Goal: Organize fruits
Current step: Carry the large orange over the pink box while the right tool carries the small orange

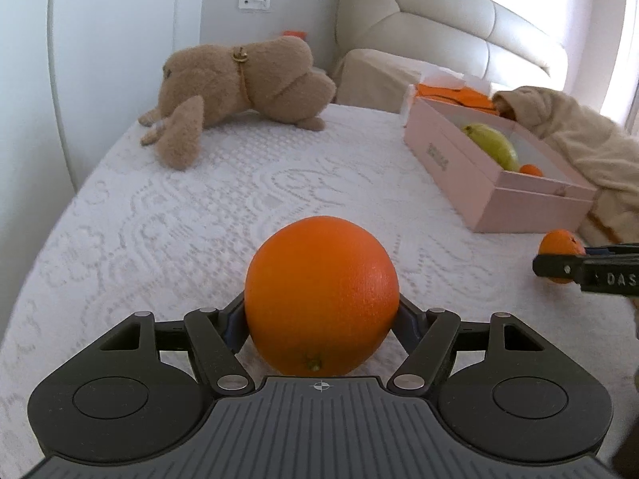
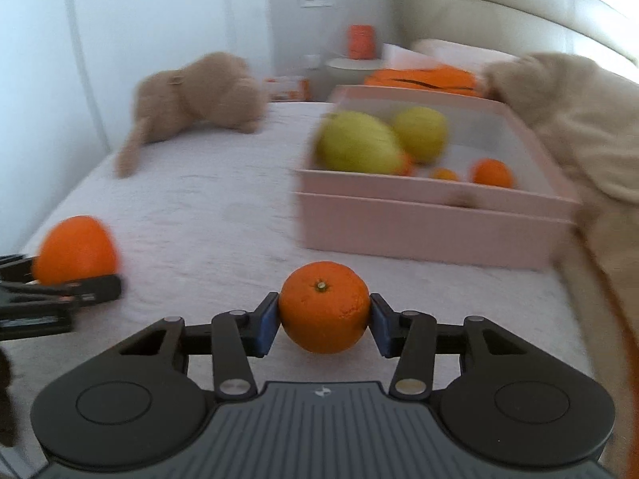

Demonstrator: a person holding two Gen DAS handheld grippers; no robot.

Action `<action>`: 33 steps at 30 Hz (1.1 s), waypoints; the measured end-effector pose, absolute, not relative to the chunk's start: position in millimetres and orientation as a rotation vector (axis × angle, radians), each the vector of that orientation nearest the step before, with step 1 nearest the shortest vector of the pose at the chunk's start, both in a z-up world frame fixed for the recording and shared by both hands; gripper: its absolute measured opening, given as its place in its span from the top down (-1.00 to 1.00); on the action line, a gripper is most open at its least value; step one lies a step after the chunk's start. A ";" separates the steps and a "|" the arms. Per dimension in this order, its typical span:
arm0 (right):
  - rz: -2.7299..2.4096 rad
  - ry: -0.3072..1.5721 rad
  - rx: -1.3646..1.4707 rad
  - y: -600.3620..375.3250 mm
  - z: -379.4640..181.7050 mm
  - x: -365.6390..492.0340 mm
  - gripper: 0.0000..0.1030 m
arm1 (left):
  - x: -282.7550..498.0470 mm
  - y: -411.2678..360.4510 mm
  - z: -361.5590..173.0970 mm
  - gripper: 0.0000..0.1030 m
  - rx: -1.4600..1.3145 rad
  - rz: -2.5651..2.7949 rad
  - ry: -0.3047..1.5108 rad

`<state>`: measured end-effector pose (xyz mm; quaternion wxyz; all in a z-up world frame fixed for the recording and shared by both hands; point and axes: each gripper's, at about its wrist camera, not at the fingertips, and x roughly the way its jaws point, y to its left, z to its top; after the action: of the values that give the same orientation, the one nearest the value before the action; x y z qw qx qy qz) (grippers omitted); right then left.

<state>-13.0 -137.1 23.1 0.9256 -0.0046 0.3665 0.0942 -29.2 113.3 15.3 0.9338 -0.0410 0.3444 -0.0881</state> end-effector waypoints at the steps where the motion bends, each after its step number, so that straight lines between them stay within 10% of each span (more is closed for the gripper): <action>1: 0.185 0.743 -0.002 -141.6 25.4 -14.2 0.09 | -30.9 111.1 15.8 -0.46 -0.092 -0.194 0.708; 18: 0.131 0.248 0.067 -197.7 263.3 11.7 0.09 | 40.1 -18.4 172.9 -0.47 -0.109 -0.495 0.523; 33: 0.017 0.428 0.046 -240.7 222.1 83.2 0.09 | 128.0 -124.1 54.6 -0.46 0.067 -0.517 0.871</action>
<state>83.2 -240.7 222.1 0.9769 0.0226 0.2125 0.0086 128.0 -124.1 54.6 0.8740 0.0319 0.4170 -0.2474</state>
